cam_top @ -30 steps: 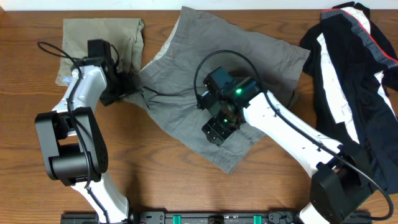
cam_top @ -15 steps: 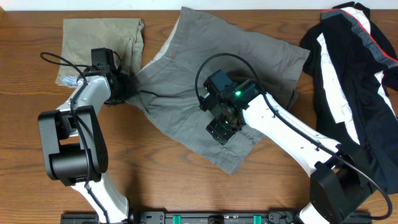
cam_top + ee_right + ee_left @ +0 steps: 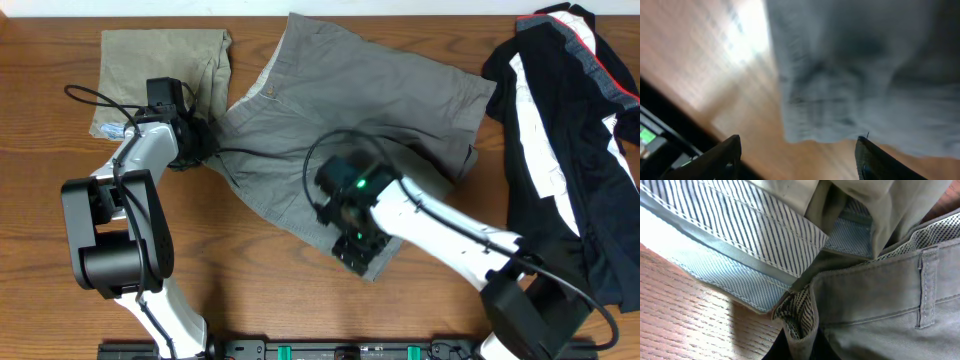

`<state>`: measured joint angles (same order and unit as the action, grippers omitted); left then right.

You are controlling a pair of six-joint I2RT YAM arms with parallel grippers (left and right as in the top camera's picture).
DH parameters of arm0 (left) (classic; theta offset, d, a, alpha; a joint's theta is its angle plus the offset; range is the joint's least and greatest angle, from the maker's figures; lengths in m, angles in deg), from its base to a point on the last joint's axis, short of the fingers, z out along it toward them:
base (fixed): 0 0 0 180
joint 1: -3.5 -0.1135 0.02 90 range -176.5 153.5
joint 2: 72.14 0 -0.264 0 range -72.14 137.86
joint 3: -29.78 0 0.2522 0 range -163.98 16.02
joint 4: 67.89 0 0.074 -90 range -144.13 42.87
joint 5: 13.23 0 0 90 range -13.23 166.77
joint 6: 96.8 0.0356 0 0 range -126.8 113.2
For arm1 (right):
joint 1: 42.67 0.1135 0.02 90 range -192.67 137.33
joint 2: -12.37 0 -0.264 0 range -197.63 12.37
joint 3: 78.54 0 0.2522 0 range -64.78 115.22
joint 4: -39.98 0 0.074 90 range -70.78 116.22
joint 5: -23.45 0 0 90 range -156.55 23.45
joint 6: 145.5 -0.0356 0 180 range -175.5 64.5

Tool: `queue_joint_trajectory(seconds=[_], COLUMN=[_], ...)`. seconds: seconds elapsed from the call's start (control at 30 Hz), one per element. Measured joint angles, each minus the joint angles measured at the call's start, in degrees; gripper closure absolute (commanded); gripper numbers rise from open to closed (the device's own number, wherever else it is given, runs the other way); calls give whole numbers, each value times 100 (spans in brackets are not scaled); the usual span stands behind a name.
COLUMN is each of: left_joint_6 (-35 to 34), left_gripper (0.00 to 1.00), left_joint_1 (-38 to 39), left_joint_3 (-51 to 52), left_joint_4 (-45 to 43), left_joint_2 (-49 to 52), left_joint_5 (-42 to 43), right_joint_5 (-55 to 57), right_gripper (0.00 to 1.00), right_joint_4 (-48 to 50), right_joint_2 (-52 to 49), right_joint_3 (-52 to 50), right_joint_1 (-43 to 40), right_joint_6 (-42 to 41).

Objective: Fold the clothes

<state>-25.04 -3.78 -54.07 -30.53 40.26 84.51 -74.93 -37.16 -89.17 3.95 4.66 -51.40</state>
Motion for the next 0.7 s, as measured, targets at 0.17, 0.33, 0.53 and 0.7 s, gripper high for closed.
queue_joint_trajectory(seconds=[0.17, 0.33, 0.53, 0.7], left_joint_6=[2, 2, 2, 2], left_gripper=[94, 94, 94, 94], left_joint_1=[0, 0, 0, 0], left_joint_3=[0, 0, 0, 0], left_joint_4=[-2, -2, -4, -4], left_joint_2=[0, 0, 0, 0], left_joint_5=[0, 0, 0, 0], right_joint_5=[-42, -50, -20, 177], right_gripper=[30, 34, 48, 98], right_joint_4=[396, 1287, 1893, 2253], right_joint_2=[0, 0, 37, 168], right_joint_3=[-323, -833, -1215, -1462], right_joint_1=[203, 203, 184, 76], right_joint_6=[-229, -433, -658, -1005])
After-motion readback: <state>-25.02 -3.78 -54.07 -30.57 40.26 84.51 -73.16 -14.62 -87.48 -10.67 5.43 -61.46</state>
